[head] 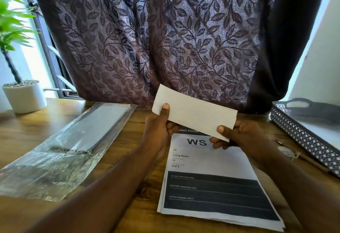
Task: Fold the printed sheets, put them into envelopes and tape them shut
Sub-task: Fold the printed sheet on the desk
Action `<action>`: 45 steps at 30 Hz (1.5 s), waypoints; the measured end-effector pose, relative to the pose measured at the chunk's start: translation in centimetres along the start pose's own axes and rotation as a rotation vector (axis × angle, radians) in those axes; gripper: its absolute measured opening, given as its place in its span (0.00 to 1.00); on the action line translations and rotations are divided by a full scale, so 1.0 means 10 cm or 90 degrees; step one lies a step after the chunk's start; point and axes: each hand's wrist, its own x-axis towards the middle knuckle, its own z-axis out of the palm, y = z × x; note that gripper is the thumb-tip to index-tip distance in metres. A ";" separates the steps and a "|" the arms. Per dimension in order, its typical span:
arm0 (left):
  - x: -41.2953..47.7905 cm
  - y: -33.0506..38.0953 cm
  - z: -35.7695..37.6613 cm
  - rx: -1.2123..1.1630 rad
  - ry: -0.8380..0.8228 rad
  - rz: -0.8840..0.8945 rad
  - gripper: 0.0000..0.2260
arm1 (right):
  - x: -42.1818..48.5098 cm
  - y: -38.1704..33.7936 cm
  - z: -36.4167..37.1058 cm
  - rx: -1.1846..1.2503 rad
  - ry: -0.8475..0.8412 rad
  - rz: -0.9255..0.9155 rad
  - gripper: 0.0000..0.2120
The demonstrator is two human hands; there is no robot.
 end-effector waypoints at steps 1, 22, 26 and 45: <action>0.01 0.01 -0.02 0.007 0.011 0.005 0.10 | 0.00 0.01 -0.01 -0.002 0.001 -0.001 0.06; 0.14 -0.01 -0.20 0.213 0.034 0.096 0.06 | 0.03 0.16 -0.31 -0.005 0.001 0.066 0.16; 0.16 -0.04 -0.21 0.303 0.037 0.135 0.05 | 0.02 0.21 -0.28 -0.002 -0.008 0.114 0.14; 0.11 -0.24 -0.25 0.769 -0.034 0.152 0.12 | 0.13 0.29 -0.34 -0.467 0.095 0.113 0.12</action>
